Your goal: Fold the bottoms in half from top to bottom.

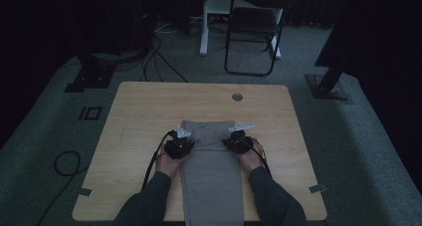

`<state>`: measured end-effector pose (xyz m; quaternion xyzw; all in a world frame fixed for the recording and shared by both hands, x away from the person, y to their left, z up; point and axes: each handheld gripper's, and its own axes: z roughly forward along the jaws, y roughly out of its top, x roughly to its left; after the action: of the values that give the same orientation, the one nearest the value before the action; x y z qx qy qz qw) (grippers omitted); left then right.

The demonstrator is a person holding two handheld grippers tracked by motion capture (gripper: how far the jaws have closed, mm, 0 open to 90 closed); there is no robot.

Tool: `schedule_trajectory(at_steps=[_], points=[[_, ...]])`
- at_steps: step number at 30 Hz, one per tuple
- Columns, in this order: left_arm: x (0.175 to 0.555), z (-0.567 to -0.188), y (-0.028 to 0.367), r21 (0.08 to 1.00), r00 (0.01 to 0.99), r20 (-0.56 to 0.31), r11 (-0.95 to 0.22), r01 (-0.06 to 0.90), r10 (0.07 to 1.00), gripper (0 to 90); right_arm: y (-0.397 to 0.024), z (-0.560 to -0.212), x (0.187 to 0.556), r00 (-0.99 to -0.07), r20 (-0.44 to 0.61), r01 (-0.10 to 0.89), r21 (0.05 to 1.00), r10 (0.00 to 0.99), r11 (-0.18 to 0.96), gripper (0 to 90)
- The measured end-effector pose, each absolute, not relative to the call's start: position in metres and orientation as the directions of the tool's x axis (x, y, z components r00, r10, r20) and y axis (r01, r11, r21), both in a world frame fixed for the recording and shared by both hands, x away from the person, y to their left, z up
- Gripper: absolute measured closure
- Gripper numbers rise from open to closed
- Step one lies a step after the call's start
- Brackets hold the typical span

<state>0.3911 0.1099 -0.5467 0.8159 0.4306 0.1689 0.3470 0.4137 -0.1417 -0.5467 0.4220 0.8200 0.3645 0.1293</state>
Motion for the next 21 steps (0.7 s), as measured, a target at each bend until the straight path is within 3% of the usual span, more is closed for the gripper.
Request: schedule_trajectory(at_steps=[12, 21], points=[[0.439, -0.546, 0.105, 0.709, 0.543, 0.056, -0.416, 0.569, 0.838, 85.4, -0.132, -0.545, 0.463, -0.554, 0.091, 0.628, 0.699, 0.828, 0.343, 86.5], [0.469, -0.544, 0.098, 0.696, 0.478, 0.058, -0.379, 0.610, 0.876, 85.4, -0.125, -0.543, 0.496, -0.478, 0.105, 0.675, 0.679, 0.872, 0.289, 86.4]])
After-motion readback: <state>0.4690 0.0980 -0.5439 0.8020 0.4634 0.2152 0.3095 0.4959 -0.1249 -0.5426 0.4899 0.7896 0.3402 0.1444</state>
